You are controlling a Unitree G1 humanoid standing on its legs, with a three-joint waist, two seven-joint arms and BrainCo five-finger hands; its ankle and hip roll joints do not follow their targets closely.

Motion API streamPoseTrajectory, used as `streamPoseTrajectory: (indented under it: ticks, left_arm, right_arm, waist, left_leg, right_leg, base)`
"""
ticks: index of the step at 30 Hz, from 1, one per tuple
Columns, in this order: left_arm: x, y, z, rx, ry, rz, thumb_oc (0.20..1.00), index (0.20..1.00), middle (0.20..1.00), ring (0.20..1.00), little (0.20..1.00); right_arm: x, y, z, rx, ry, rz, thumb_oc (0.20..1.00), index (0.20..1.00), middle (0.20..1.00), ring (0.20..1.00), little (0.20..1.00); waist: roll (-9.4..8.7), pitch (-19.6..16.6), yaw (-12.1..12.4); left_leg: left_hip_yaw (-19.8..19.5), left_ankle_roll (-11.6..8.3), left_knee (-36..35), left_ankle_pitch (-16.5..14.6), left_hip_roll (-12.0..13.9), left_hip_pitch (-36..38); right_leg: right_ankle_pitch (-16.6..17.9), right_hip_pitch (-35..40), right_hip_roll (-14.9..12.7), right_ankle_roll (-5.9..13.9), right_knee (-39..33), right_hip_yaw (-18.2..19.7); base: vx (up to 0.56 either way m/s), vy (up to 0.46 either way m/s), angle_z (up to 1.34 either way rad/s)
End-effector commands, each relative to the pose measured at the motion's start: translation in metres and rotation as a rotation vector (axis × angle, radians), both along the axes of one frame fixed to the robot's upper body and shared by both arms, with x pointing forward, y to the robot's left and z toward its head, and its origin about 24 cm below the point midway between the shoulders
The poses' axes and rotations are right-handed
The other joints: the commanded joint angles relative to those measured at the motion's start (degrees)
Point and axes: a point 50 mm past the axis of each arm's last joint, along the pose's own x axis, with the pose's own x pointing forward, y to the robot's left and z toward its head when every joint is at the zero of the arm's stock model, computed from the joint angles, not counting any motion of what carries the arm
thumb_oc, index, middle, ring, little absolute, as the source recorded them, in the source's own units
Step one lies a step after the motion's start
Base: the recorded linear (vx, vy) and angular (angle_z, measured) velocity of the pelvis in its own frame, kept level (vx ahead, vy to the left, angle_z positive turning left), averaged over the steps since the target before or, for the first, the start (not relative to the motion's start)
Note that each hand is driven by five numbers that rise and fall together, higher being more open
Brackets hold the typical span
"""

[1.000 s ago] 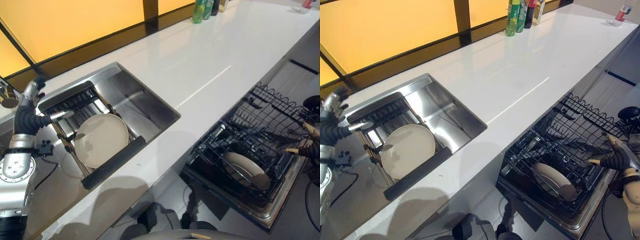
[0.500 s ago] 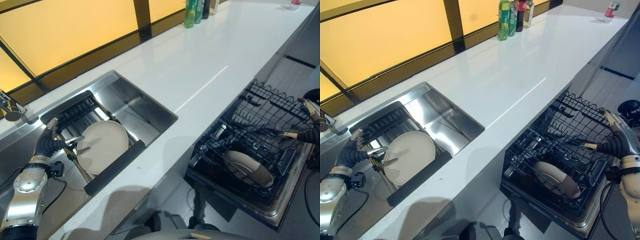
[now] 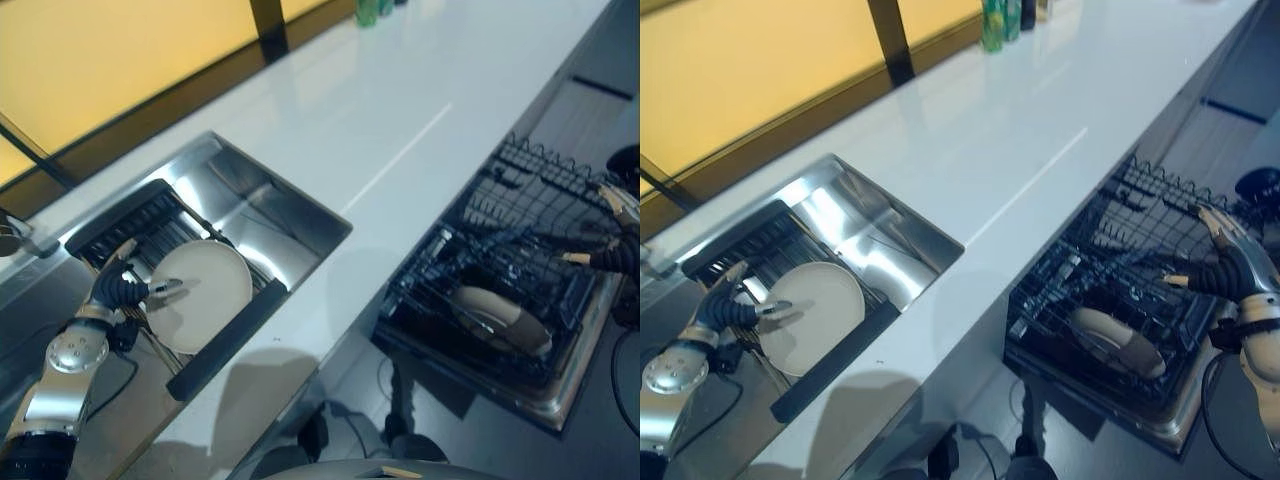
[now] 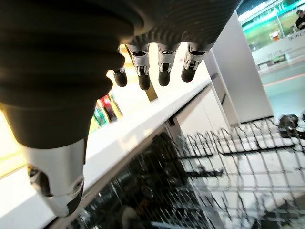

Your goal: Pick up plates and place into dishwasher.

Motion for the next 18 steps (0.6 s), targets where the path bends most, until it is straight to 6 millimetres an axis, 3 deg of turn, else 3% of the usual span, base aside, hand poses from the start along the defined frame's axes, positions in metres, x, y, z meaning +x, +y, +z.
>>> streamPoseTrajectory:
  ticks: [1, 12, 18]
  left_arm:
    - [0.013, 0.013, 0.035, 0.182, -0.098, 0.046, 1.0, 1.0, 1.0, 1.0, 1.0]
    - [0.032, 0.039, 0.061, 0.385, -0.06, 0.142, 1.0, 1.0, 1.0, 1.0, 1.0]
    - [0.038, 0.044, 0.052, 0.434, 0.243, 0.038, 1.0, 1.0, 1.0, 1.0, 1.0]
  right_arm:
    - [0.011, 0.011, 0.033, -0.049, -0.128, 0.076, 1.0, 1.0, 1.0, 1.0, 1.0]
    - [0.024, 0.015, 0.04, -0.052, -0.146, 0.087, 1.0, 1.0, 1.0, 1.0, 1.0]
    - [0.034, 0.019, 0.053, -0.059, -0.189, 0.082, 1.0, 1.0, 1.0, 1.0, 1.0]
  waist:
    - [-1.36, 0.24, -0.27]
    - [-2.34, 3.87, -1.01]
    - [-2.12, 6.31, -0.97]
  left_leg:
    - [-0.15, 2.37, 7.48, -4.09, -2.38, -4.6]
    - [1.52, 3.45, 12.19, -5.21, -3.39, -9.57]
    - [1.88, 3.88, 13.66, -5.33, -3.65, -12.47]
  right_leg:
    - [-0.54, -7.58, -1.02, 3.08, 9.05, 0.81]
    - [0.71, -12.37, -1.65, 3.71, 11.9, 2.87]
    - [1.75, -14.72, -1.71, 3.74, 12.17, 3.52]
  base:
    - [-0.02, 0.069, -0.2]
    - [0.01, 0.057, -0.11]
    - [-0.07, 0.034, -0.01]
